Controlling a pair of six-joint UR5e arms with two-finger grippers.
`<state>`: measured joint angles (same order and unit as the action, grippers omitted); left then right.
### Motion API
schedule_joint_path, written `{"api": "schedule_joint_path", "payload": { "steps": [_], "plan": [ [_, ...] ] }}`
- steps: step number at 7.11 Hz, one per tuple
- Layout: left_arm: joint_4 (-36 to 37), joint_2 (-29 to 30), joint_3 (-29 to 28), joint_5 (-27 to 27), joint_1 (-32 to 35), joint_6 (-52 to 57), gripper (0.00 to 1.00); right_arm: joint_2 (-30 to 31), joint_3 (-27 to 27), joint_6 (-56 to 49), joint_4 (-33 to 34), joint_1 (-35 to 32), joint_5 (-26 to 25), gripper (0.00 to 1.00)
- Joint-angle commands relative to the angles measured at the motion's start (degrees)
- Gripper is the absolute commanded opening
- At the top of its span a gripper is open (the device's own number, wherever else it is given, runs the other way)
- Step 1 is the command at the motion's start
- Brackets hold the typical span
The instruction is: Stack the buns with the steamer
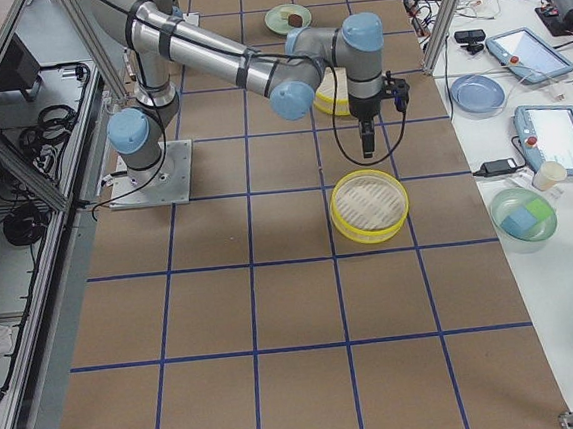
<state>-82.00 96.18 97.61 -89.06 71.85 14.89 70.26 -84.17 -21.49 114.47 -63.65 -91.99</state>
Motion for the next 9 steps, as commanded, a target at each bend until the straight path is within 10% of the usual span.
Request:
{"api": "schedule_joint_path", "payload": {
  "steps": [1, 8, 9],
  "plan": [
    [1.3, 4.0, 0.8, -0.2, -0.1, 7.0, 1.00, -6.9, 4.3, -10.3, 1.1, 4.8, 3.3, 1.00],
    [10.8, 15.1, 6.4, -0.9, -2.0, 18.2, 0.95, -16.8, 4.5, -22.5, 6.9, 10.7, 7.3, 0.98],
    [11.2, 15.3, 6.4, -0.8, -2.0, 18.2, 0.92, -17.2, 4.5, -22.5, 7.0, 10.8, 7.3, 0.80]
  ]
}}
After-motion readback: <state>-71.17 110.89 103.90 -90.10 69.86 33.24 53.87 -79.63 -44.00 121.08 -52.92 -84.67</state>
